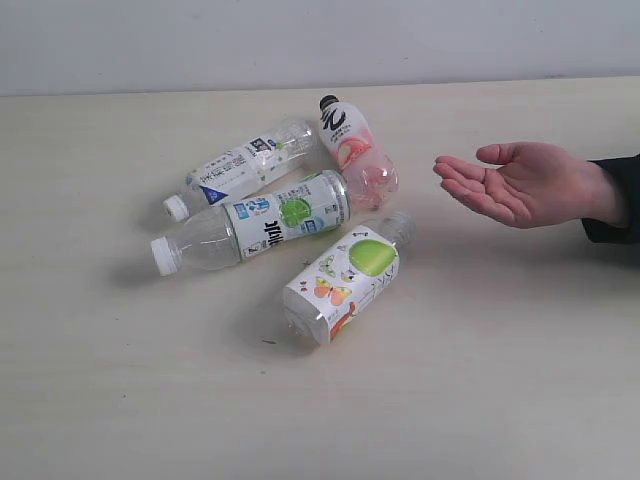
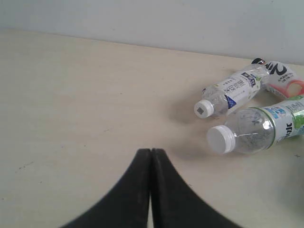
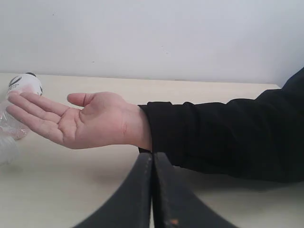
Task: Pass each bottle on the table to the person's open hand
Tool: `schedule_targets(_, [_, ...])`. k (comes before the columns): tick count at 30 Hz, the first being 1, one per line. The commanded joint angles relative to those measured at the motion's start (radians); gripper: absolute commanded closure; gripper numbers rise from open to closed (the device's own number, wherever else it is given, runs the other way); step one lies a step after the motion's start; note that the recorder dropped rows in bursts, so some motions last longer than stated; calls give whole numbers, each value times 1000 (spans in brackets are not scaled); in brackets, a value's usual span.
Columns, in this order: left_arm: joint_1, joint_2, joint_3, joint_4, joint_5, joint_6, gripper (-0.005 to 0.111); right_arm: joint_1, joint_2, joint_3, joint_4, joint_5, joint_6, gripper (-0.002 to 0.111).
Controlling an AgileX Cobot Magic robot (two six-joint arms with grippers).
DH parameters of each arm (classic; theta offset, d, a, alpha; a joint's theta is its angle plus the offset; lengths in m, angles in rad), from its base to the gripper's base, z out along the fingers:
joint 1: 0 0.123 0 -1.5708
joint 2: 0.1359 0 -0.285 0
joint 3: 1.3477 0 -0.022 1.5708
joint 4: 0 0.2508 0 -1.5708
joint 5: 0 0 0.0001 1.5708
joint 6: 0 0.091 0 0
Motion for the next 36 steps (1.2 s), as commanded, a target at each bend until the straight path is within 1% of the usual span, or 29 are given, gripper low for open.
schedule_targets(1, [-1,-4,-1,-2,-4,0,104,3,-4,5,-2,-9,2,108])
schedule_targets(10, [0,-4,-1,5,-6,0,104,3,-4,5,-2,-9,2,108])
schedule_targets(13, [0,-4,-1,57,-42,44,104,3,-4,5,-2,-9,2,108])
schedule_targets(15, [0,-4,-1,44,-130,41,104,3,-4,5,-2,-9,2,108])
schedule_targets(18, [0,-4,-1,-39,-355,19,104,3,-4,5,-2,-11,2,108])
schedule_targets(19, [0,-4,-1,-46,-429,-1,104,3,-4,5,-2,-9,2,108])
schedule_targets(21, [0,-4,-1,-46,-533,-30,104,3,-4,5,-2,-9,2,108])
schedule_targets(23, [0,-4,-1,-46,-625,-137,104,3,-4,5,-2,-9,2,108])
schedule_targets(26, [0,-4,-1,-46,-714,-261,104,3,-4,5,-2,-9,2,108])
schedule_targets(27, [0,-4,-1,-46,-767,-282,104,3,-4,5,-2,-9,2,108])
schedule_targets(29, [0,-4,-1,-48,-926,-322,104,3,-4,5,-2,-9,2,108])
schedule_targets(30, [0,-4,-5,-51,-980,-350,104,3,-4,5,-2,-9,2,108])
schedule_targets(31, [0,0,-38,-64,-1014,-374,105,3,-4,5,-2,-9,2,108])
schedule_targets(32, [0,24,-93,-71,-994,-374,105,3,-4,5,-2,-9,2,108])
schedule_targets(34, [0,107,-249,-73,-870,-305,107,3,-4,5,-2,-9,2,108])
schedule_targets(36, [0,237,-408,-73,-740,-237,107,3,-4,5,-2,-9,2,108])
